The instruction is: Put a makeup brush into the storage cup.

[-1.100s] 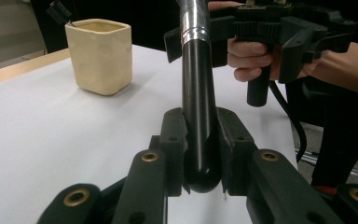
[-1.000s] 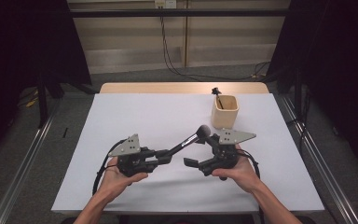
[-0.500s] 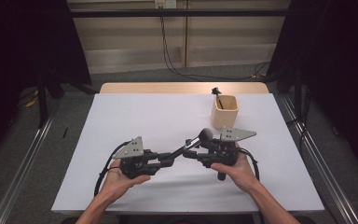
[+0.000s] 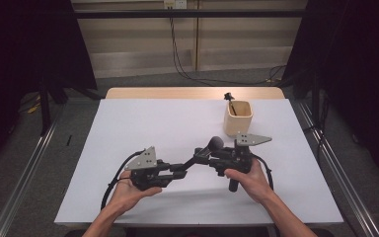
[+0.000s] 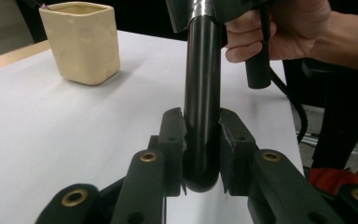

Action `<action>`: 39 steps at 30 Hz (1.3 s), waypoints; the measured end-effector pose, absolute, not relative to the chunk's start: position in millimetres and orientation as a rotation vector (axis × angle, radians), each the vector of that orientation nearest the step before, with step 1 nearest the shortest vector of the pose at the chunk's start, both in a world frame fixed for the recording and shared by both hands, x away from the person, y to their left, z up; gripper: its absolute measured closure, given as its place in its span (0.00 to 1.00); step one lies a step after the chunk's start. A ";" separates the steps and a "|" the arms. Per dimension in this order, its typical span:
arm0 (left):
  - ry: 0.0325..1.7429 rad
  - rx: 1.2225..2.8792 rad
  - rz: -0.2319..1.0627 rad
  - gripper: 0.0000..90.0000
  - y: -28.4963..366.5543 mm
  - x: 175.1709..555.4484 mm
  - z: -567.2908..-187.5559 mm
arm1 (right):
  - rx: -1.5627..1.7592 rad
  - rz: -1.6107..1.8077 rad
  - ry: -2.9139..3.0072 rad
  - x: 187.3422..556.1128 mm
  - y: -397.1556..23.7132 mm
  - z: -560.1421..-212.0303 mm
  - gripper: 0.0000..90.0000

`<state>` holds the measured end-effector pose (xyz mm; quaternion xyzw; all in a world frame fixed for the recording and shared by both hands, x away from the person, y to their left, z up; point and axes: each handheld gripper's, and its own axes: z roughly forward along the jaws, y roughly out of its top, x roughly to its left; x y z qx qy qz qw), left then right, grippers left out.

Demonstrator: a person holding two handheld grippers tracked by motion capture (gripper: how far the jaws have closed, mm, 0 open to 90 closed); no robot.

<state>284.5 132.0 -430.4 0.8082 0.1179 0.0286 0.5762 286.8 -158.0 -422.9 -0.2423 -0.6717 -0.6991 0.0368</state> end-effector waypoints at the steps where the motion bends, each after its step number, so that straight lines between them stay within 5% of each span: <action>1: 0.276 1.892 0.067 0.82 131.8 284.1 -430.5 | -0.741 -2.145 -2.054 287.2 -158.2 -422.6 0.78; 21: 0.336 1.882 0.063 0.73 127.8 285.5 -435.5 | -0.772 -2.110 -2.091 289.6 -164.1 -419.6 0.79; 39: 0.511 1.857 0.142 0.31 144.3 277.9 -432.1 | -0.804 -2.110 -2.124 289.9 -175.8 -414.7 0.79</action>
